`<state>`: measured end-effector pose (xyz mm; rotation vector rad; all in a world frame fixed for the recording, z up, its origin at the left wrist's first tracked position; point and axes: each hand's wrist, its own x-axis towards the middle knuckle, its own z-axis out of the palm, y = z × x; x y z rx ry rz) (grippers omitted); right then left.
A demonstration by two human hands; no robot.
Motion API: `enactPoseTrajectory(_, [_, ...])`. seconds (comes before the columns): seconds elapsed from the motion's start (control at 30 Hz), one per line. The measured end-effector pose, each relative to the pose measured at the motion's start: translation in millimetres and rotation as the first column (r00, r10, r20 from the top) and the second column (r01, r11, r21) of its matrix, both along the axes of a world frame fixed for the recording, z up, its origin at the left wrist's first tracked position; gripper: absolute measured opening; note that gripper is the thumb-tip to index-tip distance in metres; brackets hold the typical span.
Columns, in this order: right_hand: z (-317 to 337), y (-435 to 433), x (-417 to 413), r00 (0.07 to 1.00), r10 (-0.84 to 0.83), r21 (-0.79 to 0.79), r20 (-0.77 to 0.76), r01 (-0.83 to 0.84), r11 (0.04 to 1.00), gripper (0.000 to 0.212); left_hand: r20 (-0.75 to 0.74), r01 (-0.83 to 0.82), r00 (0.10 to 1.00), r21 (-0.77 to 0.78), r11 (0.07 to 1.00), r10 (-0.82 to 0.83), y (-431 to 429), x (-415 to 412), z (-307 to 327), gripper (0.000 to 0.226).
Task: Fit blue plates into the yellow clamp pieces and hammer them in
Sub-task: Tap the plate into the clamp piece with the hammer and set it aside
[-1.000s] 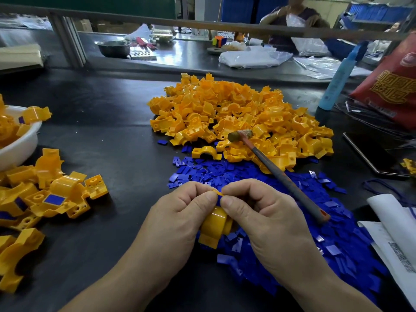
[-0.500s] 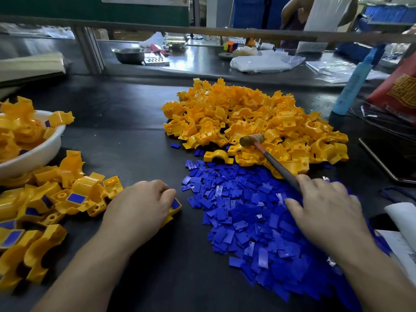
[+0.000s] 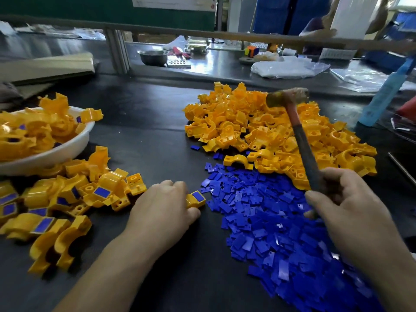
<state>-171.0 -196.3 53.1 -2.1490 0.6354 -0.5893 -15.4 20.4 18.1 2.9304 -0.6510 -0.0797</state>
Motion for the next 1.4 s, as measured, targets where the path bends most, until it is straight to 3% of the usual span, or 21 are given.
enactPoseTrajectory(0.1, [11,19,-2,0.951,0.279,0.256,-0.133,-0.239,0.937,0.026,0.017,0.001,1.0,-0.069,0.998,0.0,-3,1,-4,0.042])
enactPoseTrajectory(0.33, [11,30,-7,0.826,0.388,-0.023,-0.41,-0.434,0.901,0.019,0.06,-0.01,0.998,-0.11,0.994,0.016,-2,3,-9,0.044])
enactPoseTrajectory(0.47, [13,35,-9,0.806,0.424,-0.037,-0.412,-0.48,0.877,0.015,0.057,-0.01,0.998,-0.127,0.992,0.018,-2,5,-10,0.044])
enactPoseTrajectory(0.6, [12,37,-8,0.732,0.413,-0.099,-0.542,-0.543,0.834,0.017,0.06,-0.018,0.998,-0.123,0.992,0.026,-3,5,-10,0.04])
enactPoseTrajectory(0.8, [18,41,-8,0.782,0.392,-0.112,-0.485,-0.5,0.859,0.019,0.085,-0.008,0.996,-0.12,0.993,0.018,-3,6,-14,0.041])
enactPoseTrajectory(0.93, [14,46,-8,0.734,0.346,-0.176,-0.584,-0.531,0.829,0.023,0.062,-0.018,0.998,-0.114,0.993,0.025,-4,7,-13,0.04])
enactPoseTrajectory(1.03, [13,43,-5,0.73,0.35,-0.135,-0.587,-0.515,0.847,0.024,0.052,-0.021,0.998,-0.113,0.993,0.027,-4,7,-12,0.04])
enactPoseTrajectory(1.2, [14,53,-6,0.84,0.348,-0.099,-0.416,-0.422,0.901,0.005,0.074,-0.004,0.997,-0.122,0.992,0.013,-3,5,-10,0.044])
enactPoseTrajectory(1.4, [5,54,0,0.757,0.359,-0.103,-0.546,-0.486,0.868,0.018,0.044,-0.026,0.999,-0.111,0.994,0.032,-4,4,-6,0.04])
